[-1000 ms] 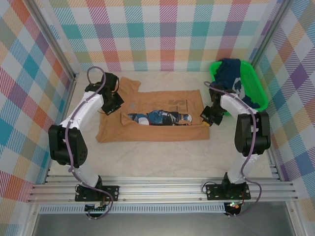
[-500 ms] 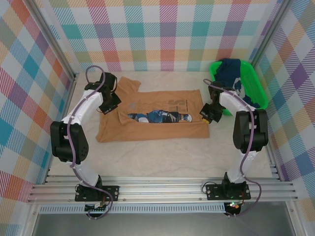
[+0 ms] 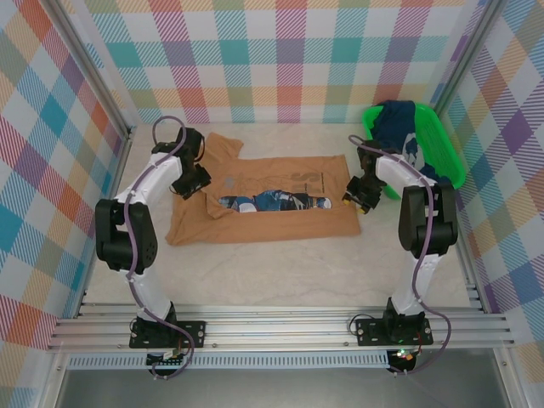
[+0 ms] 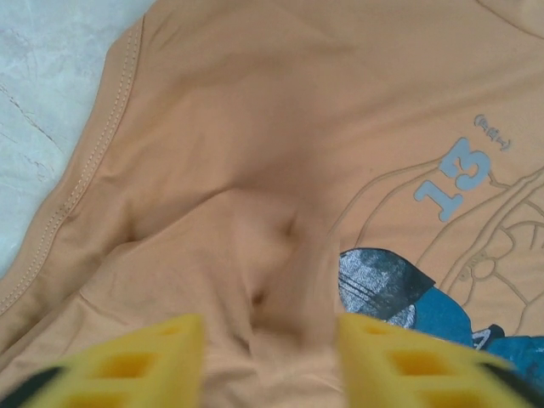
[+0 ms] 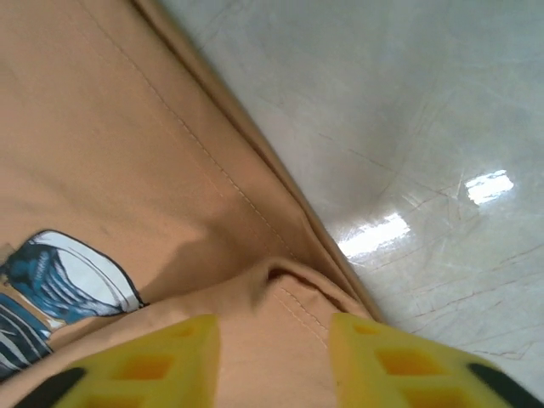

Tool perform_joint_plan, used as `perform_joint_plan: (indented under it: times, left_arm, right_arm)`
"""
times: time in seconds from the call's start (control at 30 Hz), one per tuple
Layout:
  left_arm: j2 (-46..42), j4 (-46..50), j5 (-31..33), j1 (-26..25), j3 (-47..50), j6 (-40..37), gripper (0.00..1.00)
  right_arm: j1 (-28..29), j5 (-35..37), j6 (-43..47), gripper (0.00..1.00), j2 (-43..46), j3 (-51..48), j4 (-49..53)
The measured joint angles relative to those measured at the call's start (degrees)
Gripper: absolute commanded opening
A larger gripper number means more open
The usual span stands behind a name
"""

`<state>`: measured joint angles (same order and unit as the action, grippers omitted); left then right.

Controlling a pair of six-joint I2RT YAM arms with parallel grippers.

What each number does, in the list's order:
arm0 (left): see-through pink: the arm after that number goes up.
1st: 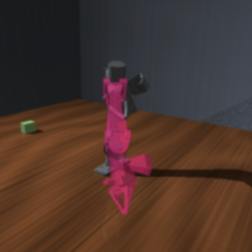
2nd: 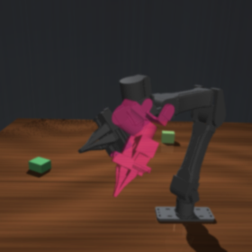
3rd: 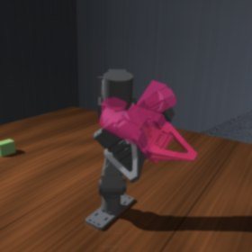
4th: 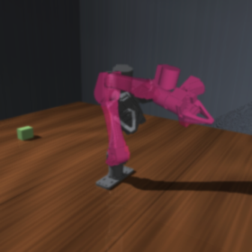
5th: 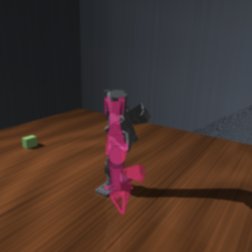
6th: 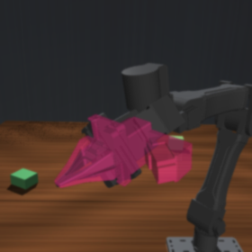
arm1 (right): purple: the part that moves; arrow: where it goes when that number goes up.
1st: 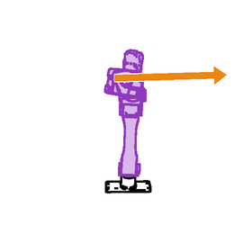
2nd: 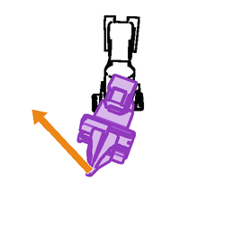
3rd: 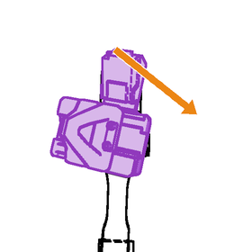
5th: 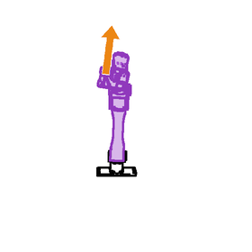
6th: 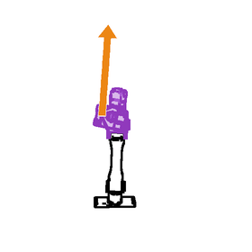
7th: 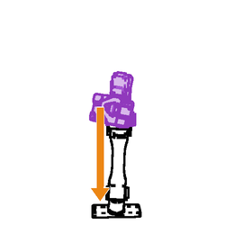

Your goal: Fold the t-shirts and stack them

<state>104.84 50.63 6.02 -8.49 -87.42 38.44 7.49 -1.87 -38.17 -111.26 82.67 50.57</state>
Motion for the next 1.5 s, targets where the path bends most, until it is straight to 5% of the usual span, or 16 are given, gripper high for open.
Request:
perform_joint_plan:
  times: [0.3, 0.43, 0.5, 0.93, 1.2, 1.5]
  left_arm:
    - [-10.32, -9.57, -10.75, 0.79, 17.38, 7.78, 0.48]
    - [-7.82, -13.57, -16.11, 0.76, 23.1, 12.28, 0.46]
    - [-5.66, -15.69, -17.44, 0.76, 23.23, 13.92, 0.38]
    - [0.5, -19.17, -18.49, 0.5, 19.5, 14.51, 0.01]
    - [2.29, -17.51, -18.43, -1.64, 10.03, 14.03, 0.0]
    - [14.6, -12.5, -18.62, -3.56, -4.07, 9.49, 0.0]
  right_arm:
    - [2.38, 0.46, 1.11, 0.49, 16.57, -9.11, -2.14]
    - [5.05, -1.36, 0.83, 0.48, 20.26, -14.45, -3.26]
    - [6.14, -2.38, 0.57, 0.47, 20.22, -16.06, -3.48]
    - [6.43, -3.56, -0.15, 0.4, 20.2, -16.87, -4.5]
    - [6.43, -3.58, -0.15, 0.38, 20.17, -16.87, -4.66]
    - [6.43, -4.39, -0.15, 0.37, 19.54, -16.87, -4.66]
